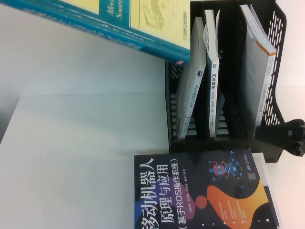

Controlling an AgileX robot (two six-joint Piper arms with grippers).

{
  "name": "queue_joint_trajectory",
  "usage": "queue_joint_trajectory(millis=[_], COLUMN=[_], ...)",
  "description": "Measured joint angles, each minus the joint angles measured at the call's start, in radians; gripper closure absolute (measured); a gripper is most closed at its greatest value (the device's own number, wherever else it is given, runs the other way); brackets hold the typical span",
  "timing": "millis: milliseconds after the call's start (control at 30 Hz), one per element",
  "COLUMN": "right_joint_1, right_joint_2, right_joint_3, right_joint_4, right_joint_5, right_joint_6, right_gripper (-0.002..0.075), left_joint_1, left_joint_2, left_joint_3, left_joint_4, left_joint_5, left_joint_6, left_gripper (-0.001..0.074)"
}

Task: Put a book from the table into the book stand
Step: Place the book on the book shelf

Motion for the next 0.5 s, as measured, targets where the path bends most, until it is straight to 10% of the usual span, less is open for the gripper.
queue_joint_trajectory(millis=[500], right_joint_1=[0.000], right_joint_2=[0.000], right_joint_3=[0.000], right_joint_4=[0.018], right_joint_5=[0.007], right_joint_6=[0.000], right_gripper=[0.0722], left_joint_1=[-0.048], left_joint_2=[0.245], left_joint_3=[-0.053], left_joint_4=[0.061], left_joint_5=[-0.087], left_joint_6=[-0.049], left_gripper=[0.0540])
